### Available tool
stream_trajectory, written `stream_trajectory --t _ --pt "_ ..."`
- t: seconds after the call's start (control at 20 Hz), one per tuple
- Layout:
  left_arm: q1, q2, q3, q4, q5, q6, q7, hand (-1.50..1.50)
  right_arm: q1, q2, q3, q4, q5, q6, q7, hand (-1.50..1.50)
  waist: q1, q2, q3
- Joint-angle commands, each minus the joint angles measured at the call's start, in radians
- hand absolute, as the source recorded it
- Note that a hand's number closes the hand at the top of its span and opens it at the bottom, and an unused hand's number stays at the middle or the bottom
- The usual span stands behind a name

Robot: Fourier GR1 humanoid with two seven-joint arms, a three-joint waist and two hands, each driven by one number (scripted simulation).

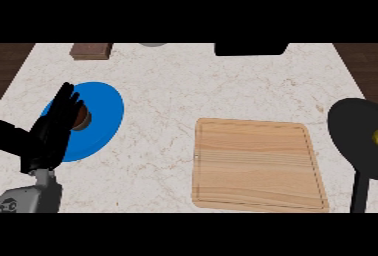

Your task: Pick the lemon from the cutting board and place it in the pan

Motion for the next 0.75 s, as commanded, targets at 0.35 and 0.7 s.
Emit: stream_trajectory --t 0.35,0.7 --pt "-0.088 0.013 0.006 0.038 0.000 -0.001 0.041 0.00 0.383 0.170 -0.103 -0.397 -0.270 0.434 -0.070 -1.50 0.002 0.005 -0.002" --pt "-0.064 -0.034 -0.030 0.005 -0.036 0.034 0.041 0.00 0.510 0.335 -0.078 -0.687 -0.346 0.423 0.037 -1.50 0.021 0.008 0.000"
